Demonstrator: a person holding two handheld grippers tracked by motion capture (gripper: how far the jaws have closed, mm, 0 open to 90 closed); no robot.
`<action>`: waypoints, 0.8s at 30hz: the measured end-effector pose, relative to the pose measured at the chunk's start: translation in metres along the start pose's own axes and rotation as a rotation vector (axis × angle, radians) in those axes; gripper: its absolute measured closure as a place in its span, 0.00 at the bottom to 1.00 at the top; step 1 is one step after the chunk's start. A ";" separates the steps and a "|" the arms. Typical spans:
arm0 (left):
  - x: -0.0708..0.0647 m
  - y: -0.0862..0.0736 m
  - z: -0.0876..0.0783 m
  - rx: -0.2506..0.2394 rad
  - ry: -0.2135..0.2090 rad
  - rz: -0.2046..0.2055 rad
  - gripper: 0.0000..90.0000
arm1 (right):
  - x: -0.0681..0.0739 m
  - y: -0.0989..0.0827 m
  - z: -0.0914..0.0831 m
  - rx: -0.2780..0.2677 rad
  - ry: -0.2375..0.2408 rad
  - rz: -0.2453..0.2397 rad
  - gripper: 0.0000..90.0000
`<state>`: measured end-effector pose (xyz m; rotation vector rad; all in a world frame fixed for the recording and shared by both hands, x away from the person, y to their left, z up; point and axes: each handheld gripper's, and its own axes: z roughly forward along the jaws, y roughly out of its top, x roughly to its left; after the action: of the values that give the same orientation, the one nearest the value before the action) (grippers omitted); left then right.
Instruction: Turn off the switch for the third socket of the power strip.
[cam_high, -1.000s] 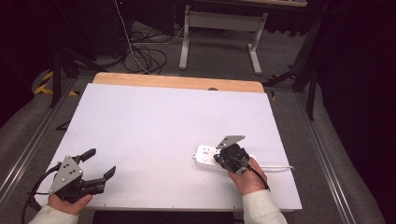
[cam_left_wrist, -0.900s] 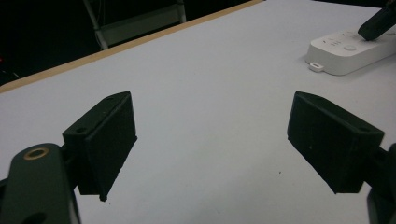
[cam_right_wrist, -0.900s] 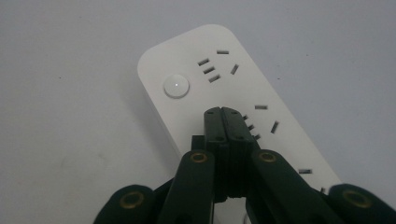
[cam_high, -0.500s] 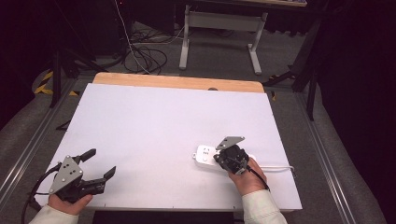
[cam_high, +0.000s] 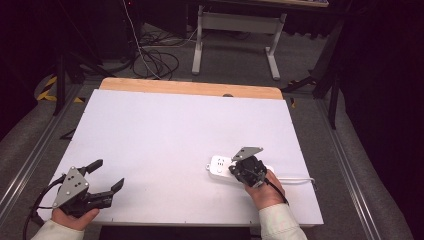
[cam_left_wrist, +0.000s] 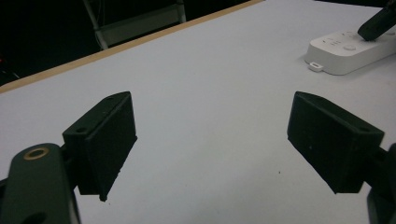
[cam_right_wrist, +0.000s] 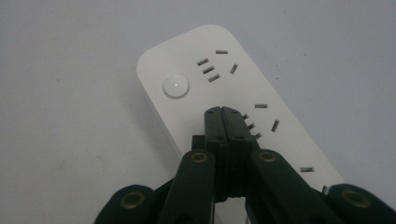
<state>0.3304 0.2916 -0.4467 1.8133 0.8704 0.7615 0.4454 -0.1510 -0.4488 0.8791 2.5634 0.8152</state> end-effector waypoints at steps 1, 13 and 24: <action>0.000 0.000 0.000 0.000 0.000 -0.001 0.18 | 0.000 0.000 0.000 0.002 -0.002 -0.002 1.00; 0.000 0.000 0.001 0.001 0.000 -0.007 0.18 | 0.010 -0.003 -0.007 -0.062 -0.045 -0.067 1.00; 0.001 0.000 0.001 -0.001 0.003 -0.006 0.17 | 0.008 -0.003 -0.025 -0.163 -0.078 -0.038 1.00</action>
<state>0.3315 0.2918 -0.4468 1.8079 0.8768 0.7605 0.4267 -0.1584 -0.4313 0.7934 2.3998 0.9441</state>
